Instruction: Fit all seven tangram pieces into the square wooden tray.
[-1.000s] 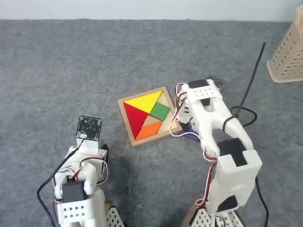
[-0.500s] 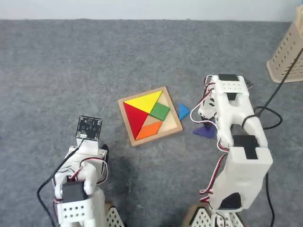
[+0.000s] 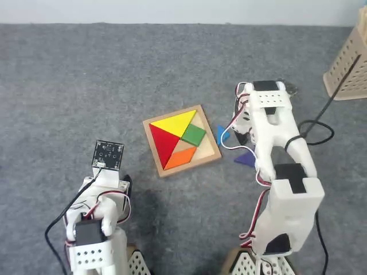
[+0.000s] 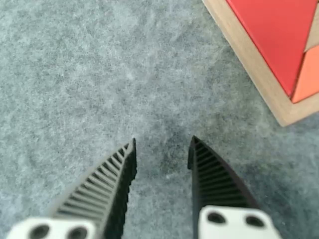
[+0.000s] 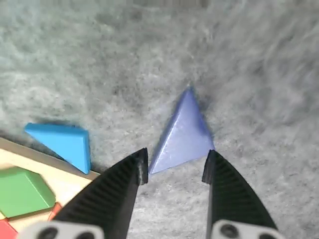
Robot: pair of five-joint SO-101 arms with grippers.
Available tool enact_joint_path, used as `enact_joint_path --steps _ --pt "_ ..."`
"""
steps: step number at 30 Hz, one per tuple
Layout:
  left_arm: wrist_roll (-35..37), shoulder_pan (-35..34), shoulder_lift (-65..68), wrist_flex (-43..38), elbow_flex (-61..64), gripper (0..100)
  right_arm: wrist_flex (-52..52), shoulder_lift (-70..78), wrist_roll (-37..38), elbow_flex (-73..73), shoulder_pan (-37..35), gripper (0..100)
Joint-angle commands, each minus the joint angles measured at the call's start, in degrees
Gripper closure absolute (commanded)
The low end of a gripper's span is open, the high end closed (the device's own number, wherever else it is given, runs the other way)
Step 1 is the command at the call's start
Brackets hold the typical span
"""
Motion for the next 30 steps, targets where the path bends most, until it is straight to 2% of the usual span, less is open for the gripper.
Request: enact_joint_path --steps 1,10,15,21,25,30 --pt "-0.3 0.1 -0.4 0.3 -0.7 83 1.0 -0.2 -1.0 -2.8 -0.5 80.1" --pt "-0.3 0.1 -0.4 0.3 -0.7 83 0.0 6.3 -0.7 -1.8 -0.1 80.1" --pt "-0.3 0.1 -0.4 0.3 -0.7 83 0.2 8.1 2.8 -1.8 1.7 80.3" --pt "-0.3 0.1 -0.4 0.3 -0.7 83 0.0 8.7 14.9 -1.8 3.5 80.4" --pt "-0.3 0.1 -0.4 0.3 -0.7 83 -0.2 8.3 26.3 -1.8 3.6 80.4" --pt "-0.3 0.1 -0.4 0.3 -0.7 83 -2.0 8.5 33.8 -1.8 3.6 80.4"
